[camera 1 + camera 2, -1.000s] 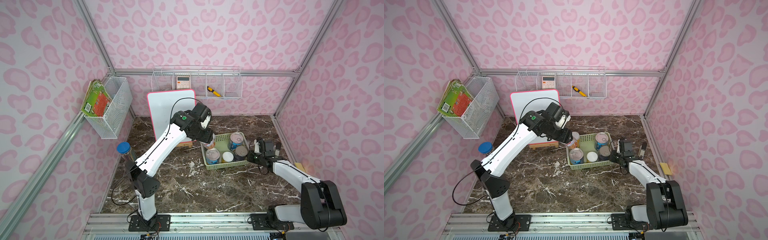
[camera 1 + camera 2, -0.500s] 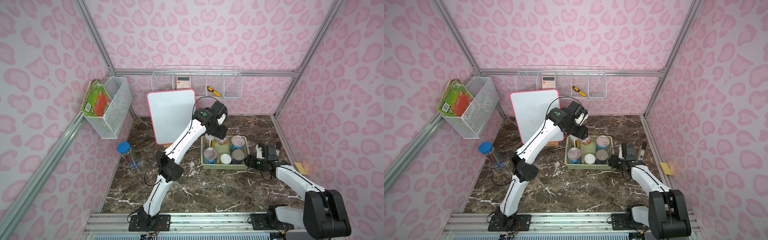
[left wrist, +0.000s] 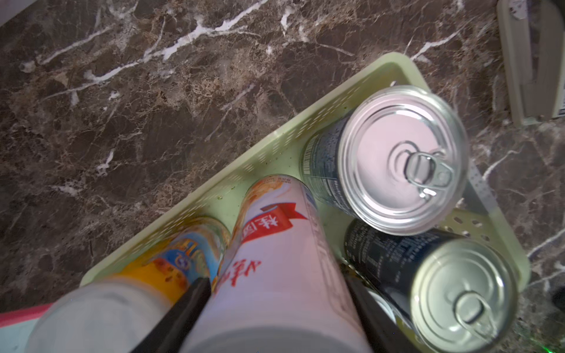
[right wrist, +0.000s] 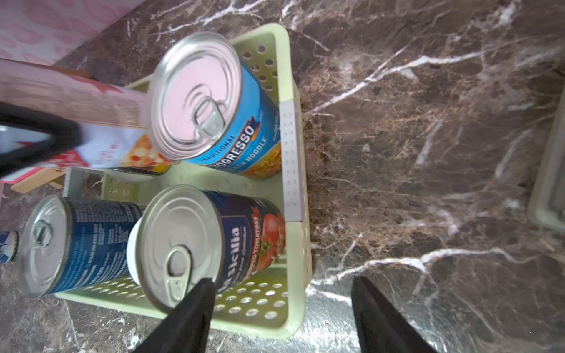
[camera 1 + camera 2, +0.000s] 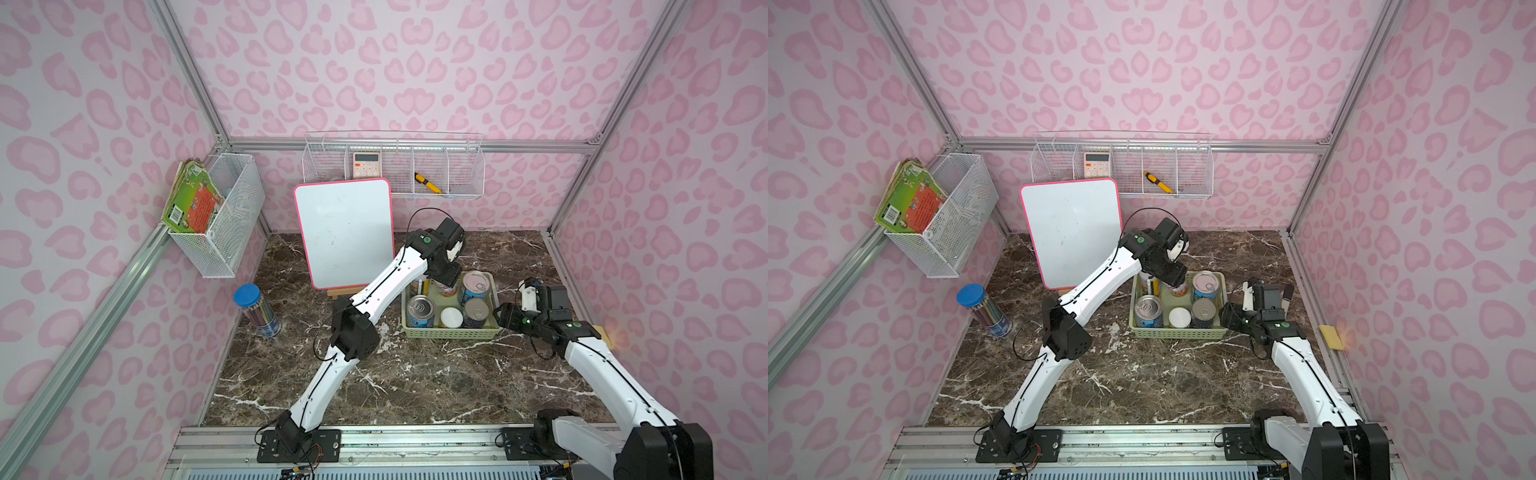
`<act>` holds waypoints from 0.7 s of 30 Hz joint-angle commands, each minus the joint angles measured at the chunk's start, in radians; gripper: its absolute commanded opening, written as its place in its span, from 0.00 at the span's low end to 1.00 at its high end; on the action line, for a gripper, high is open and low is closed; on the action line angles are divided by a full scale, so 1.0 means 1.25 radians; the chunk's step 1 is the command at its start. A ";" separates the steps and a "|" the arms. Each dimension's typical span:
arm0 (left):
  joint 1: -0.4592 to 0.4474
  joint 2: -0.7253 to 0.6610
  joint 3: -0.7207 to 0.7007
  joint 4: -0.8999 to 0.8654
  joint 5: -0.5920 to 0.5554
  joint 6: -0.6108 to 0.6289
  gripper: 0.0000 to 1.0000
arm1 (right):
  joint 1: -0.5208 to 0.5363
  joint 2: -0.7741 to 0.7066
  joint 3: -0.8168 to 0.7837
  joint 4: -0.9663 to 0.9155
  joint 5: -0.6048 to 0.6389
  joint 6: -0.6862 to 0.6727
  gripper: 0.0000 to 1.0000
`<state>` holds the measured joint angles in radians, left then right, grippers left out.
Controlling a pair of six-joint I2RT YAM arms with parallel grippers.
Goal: Put the canned food in the basket
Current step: Place the canned food in the basket.
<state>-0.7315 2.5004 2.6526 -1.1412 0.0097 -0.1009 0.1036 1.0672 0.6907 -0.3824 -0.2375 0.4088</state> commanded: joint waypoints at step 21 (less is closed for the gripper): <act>-0.044 0.082 0.002 0.140 -0.150 0.143 0.11 | 0.006 0.004 -0.044 0.033 -0.049 -0.018 0.75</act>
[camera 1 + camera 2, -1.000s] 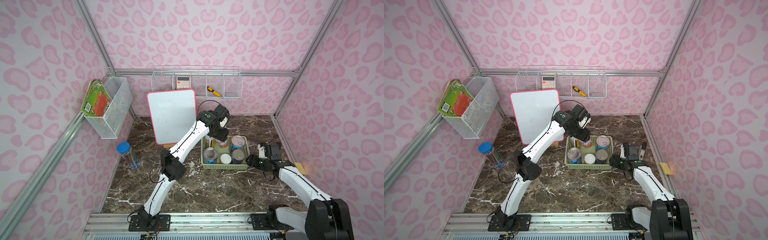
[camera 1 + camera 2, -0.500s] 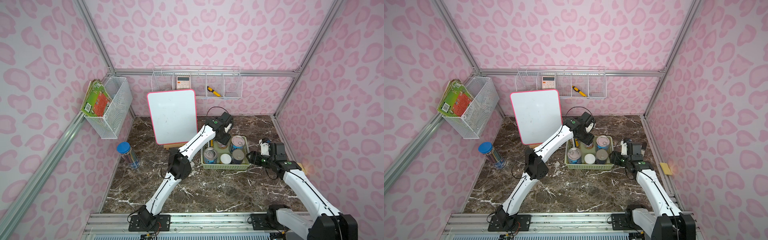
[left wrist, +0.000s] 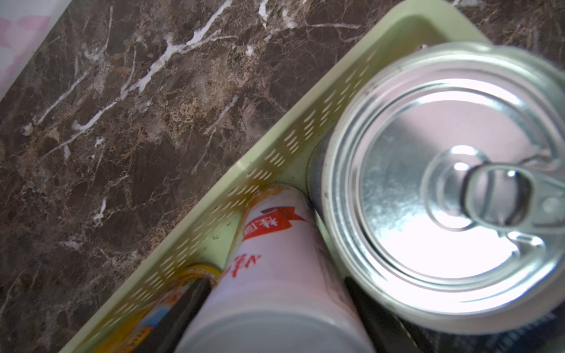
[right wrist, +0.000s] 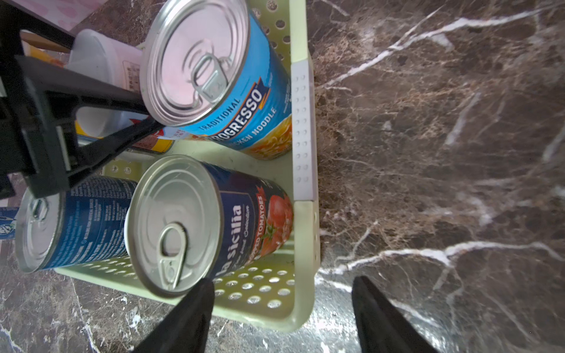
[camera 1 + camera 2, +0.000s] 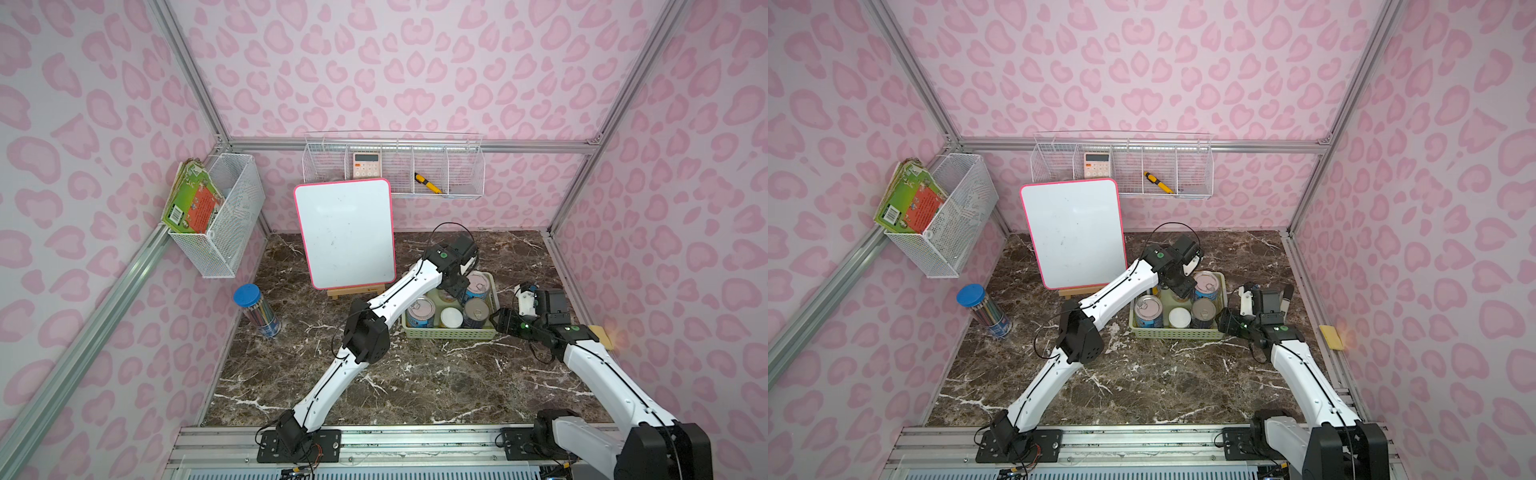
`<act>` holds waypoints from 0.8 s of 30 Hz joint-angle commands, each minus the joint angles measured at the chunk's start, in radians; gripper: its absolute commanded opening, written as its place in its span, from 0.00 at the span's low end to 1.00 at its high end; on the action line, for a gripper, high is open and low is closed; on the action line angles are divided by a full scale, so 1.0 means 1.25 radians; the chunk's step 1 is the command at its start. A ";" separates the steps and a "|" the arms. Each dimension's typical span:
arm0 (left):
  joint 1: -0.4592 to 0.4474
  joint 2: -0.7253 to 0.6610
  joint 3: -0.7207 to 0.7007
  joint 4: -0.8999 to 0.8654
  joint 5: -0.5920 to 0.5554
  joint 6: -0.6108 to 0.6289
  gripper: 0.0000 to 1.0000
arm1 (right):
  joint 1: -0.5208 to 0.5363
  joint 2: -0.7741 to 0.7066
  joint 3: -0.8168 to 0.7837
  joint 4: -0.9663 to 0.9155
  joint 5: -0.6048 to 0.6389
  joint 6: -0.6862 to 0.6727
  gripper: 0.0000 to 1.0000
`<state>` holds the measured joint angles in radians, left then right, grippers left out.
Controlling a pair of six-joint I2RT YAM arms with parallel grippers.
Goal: Put the canned food in the basket
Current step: Place the canned food in the basket.
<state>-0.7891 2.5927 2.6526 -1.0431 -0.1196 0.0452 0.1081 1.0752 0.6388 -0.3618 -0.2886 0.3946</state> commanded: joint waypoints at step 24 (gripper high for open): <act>0.015 0.003 0.002 0.039 -0.152 0.117 0.08 | 0.025 0.007 -0.028 0.043 -0.012 0.000 0.76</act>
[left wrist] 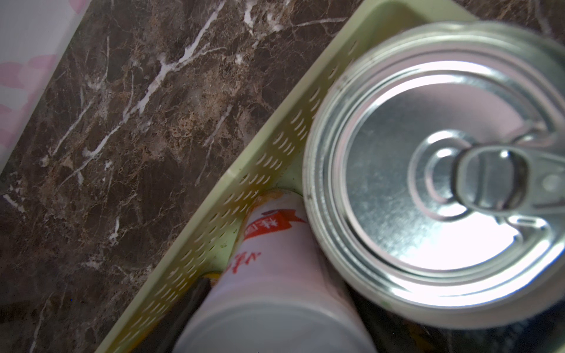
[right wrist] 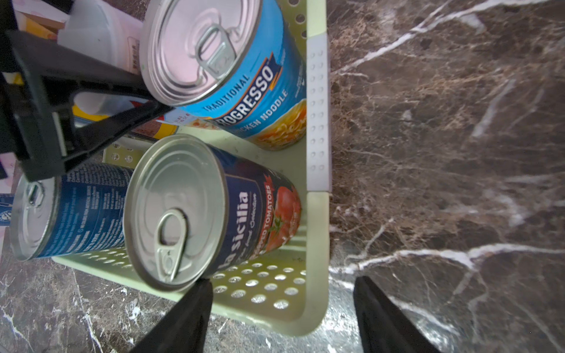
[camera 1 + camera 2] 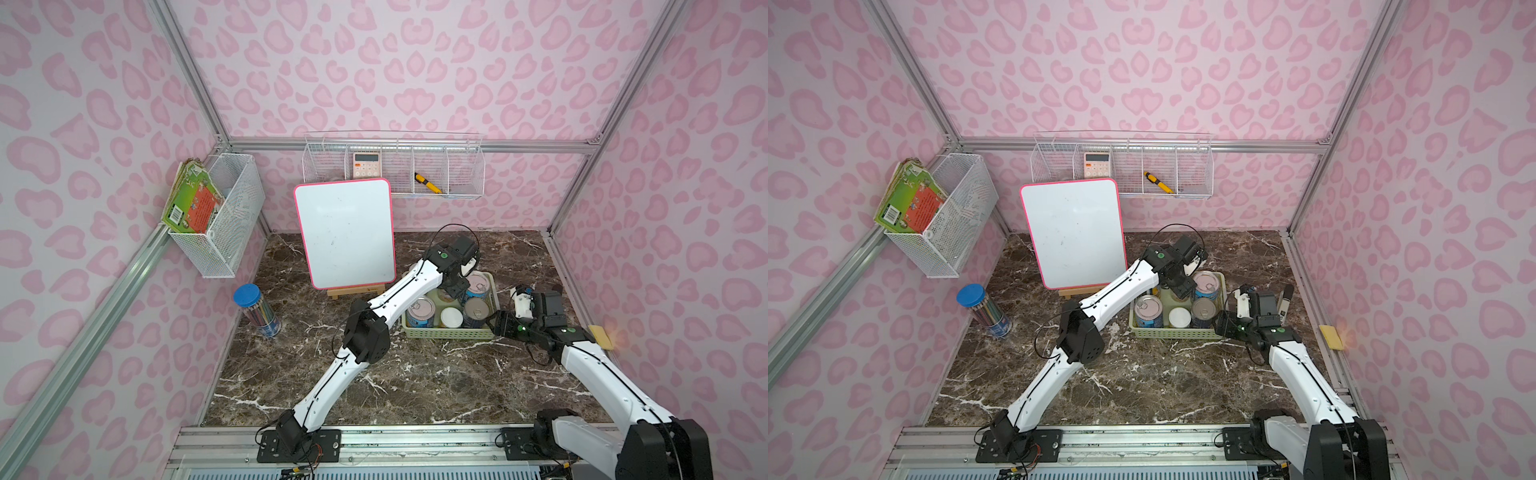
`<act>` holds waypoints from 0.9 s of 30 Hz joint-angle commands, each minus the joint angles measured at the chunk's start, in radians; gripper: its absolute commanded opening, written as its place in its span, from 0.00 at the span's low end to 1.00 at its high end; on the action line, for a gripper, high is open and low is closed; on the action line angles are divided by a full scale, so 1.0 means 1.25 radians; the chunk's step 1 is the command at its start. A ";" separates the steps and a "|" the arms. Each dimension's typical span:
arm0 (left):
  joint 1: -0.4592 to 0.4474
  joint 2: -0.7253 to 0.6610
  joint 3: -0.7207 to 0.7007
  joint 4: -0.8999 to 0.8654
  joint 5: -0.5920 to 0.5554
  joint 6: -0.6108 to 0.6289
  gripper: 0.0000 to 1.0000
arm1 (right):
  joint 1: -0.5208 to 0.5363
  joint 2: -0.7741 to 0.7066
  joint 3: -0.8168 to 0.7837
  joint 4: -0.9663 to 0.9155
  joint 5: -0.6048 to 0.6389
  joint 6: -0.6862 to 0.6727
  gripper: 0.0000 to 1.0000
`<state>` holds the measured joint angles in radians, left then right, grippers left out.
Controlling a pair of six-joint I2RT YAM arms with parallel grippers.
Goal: Put the canned food in the basket
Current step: Place the canned food in the basket.
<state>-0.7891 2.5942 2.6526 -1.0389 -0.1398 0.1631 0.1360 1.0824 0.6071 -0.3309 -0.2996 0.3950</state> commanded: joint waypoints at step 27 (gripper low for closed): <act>0.003 -0.062 -0.071 0.115 -0.128 0.006 0.97 | 0.011 0.006 -0.019 0.037 -0.008 0.004 0.80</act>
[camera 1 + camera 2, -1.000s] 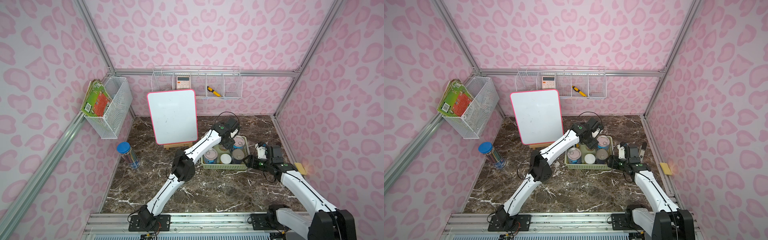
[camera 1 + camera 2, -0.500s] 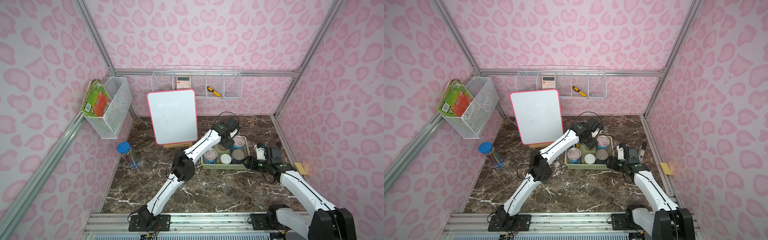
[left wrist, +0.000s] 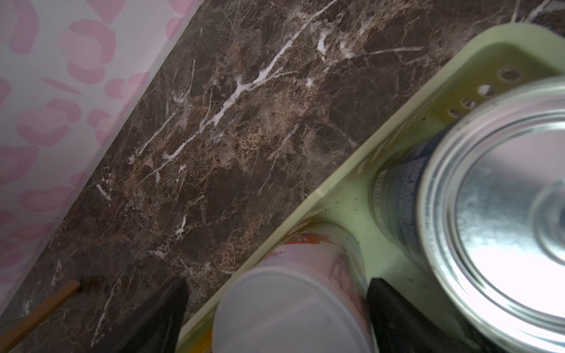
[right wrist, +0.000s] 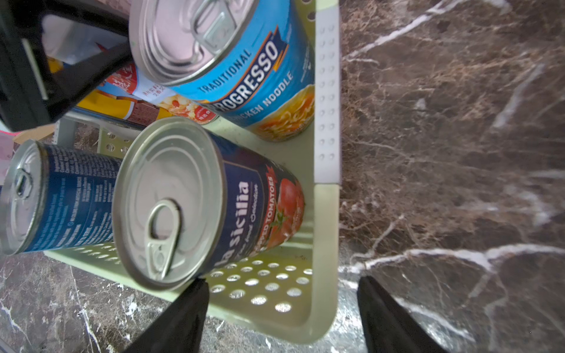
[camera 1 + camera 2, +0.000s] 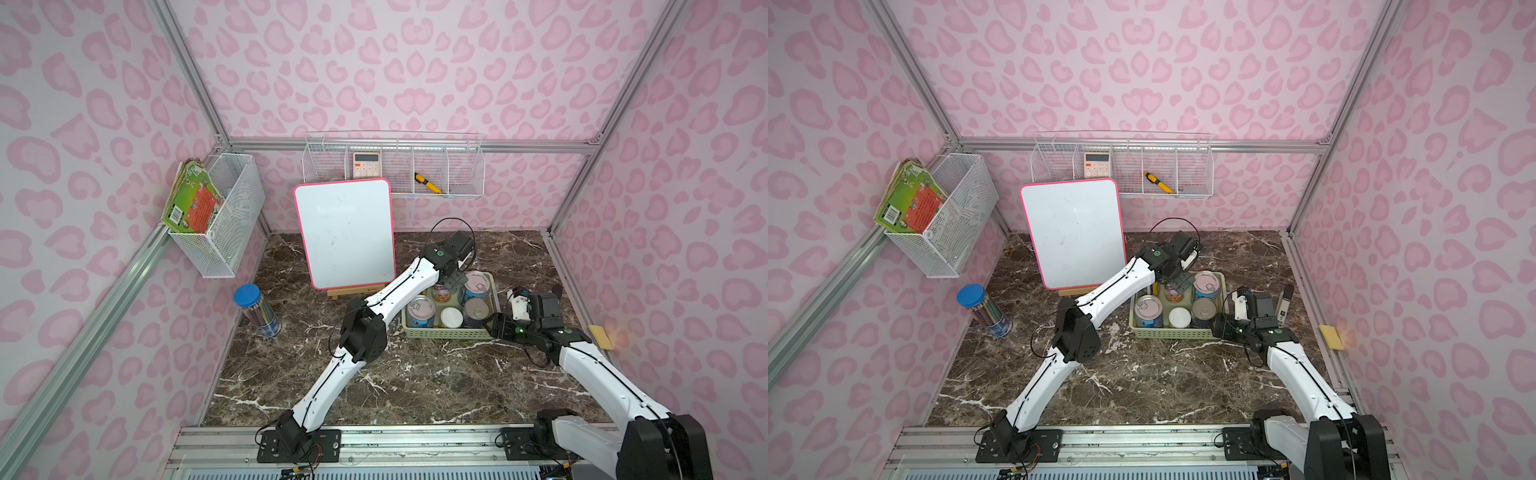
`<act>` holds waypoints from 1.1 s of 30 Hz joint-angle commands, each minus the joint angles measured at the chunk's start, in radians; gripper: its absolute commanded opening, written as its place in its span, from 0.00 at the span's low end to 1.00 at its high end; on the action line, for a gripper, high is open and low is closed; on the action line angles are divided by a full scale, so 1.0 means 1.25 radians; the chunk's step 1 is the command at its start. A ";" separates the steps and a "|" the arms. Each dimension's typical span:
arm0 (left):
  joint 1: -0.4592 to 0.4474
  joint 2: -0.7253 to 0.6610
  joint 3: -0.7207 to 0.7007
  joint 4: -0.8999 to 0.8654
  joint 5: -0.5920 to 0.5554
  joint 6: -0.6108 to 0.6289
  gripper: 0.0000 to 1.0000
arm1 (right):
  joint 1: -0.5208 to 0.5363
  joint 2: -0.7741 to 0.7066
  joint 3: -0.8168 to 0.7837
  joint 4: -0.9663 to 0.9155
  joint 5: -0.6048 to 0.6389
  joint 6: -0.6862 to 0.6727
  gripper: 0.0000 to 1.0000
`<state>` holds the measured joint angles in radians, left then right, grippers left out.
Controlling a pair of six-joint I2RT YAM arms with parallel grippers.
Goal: Put the canned food in the basket
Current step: Place the canned food in the basket, then adjust the canned food in the basket.
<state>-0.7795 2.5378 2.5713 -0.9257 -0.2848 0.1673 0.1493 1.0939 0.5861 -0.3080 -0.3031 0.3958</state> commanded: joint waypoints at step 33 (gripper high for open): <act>0.003 -0.731 -0.729 0.215 -0.054 -0.210 0.99 | 0.158 0.231 0.309 -0.227 0.123 -0.036 0.92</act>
<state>-0.7830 1.6783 1.7237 -0.6926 -0.3187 -0.0536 0.3435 1.3739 0.9611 -0.5694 -0.1703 0.3626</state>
